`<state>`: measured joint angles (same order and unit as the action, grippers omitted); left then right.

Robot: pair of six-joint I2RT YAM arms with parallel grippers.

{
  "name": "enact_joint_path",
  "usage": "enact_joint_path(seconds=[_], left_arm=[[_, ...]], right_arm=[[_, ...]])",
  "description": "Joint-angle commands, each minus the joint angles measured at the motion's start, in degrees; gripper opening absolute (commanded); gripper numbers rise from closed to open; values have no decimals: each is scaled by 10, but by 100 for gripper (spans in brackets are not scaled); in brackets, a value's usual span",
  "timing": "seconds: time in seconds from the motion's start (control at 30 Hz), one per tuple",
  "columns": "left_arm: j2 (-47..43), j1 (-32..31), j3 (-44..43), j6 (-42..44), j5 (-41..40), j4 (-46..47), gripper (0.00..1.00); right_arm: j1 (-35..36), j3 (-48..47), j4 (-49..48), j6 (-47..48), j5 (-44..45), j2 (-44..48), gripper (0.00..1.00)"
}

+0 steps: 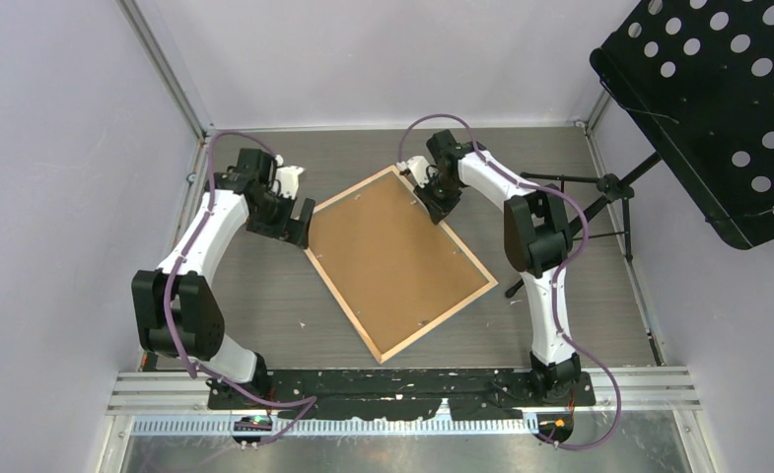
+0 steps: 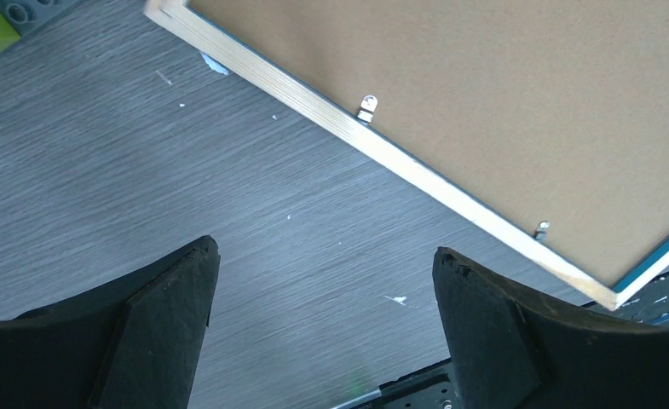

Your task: Put the photo into the frame

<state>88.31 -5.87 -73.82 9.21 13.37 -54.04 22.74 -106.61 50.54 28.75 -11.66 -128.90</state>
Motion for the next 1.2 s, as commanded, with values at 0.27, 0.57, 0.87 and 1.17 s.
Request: enact_joint_path(seconds=[0.27, 0.57, 0.87, 1.17], left_arm=[[-13, 5, 10, 0, 25, 14, 96], [15, 8, -1, -7, 24, 17, 100], [52, 25, -29, -15, 38, 4, 100], [88, 49, -47, -29, 66, -2, 100]], right_arm=[[-7, 28, 60, 203, 12, 32, 6], [31, 20, 51, 222, -1, 29, 6], [76, -17, 48, 231, -14, 15, 6], [101, -69, 33, 229, -4, -19, 6]])
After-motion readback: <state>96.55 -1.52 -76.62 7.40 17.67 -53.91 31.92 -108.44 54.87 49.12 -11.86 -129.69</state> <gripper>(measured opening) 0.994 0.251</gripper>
